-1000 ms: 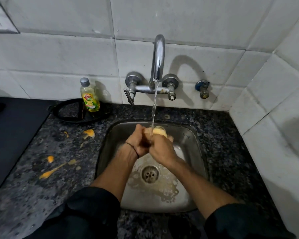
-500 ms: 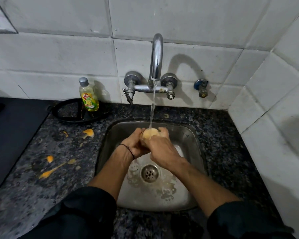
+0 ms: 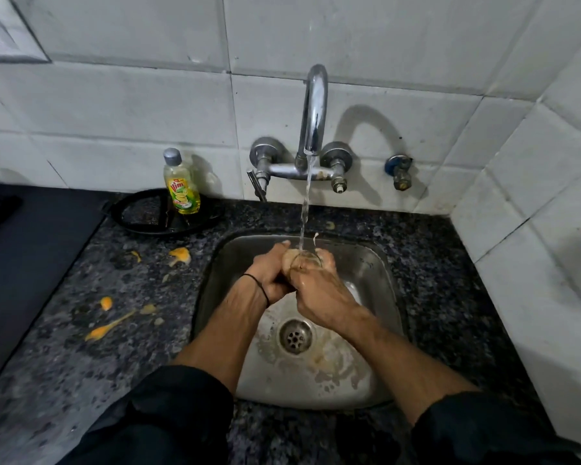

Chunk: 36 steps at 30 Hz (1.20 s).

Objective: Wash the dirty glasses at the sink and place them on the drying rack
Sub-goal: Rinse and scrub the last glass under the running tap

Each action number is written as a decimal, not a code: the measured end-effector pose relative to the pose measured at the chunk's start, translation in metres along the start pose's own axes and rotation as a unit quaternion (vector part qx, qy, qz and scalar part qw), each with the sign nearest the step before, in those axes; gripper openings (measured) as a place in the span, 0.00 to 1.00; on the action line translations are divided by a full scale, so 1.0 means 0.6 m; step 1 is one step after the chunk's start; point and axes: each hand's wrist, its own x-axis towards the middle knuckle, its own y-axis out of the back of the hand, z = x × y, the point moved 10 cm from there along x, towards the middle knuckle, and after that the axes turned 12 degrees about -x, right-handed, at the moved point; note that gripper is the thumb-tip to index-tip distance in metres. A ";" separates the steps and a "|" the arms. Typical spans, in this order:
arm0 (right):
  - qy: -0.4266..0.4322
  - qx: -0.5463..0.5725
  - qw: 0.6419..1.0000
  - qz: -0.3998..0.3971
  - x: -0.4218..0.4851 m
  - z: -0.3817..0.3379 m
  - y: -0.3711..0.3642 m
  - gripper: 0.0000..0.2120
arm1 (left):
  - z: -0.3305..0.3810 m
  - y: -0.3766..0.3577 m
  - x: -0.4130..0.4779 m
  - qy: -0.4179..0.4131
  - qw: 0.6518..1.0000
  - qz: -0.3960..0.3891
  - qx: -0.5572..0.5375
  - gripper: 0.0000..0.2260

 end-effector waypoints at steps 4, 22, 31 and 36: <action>-0.219 0.322 0.919 -0.067 0.017 0.030 -0.036 0.17 | -0.007 0.007 -0.007 -0.020 0.998 -0.033 -0.045 0.07; -0.126 0.111 0.984 -0.067 -0.013 0.009 -0.002 0.21 | -0.035 -0.013 -0.031 0.055 0.997 -0.044 -0.025 0.20; -0.209 0.240 0.944 -0.091 -0.010 0.019 -0.032 0.17 | -0.024 0.023 -0.016 0.016 1.000 -0.025 -0.006 0.10; -0.091 0.039 0.992 -0.084 -0.018 0.006 0.000 0.22 | -0.019 0.014 -0.025 0.050 0.998 -0.043 0.015 0.16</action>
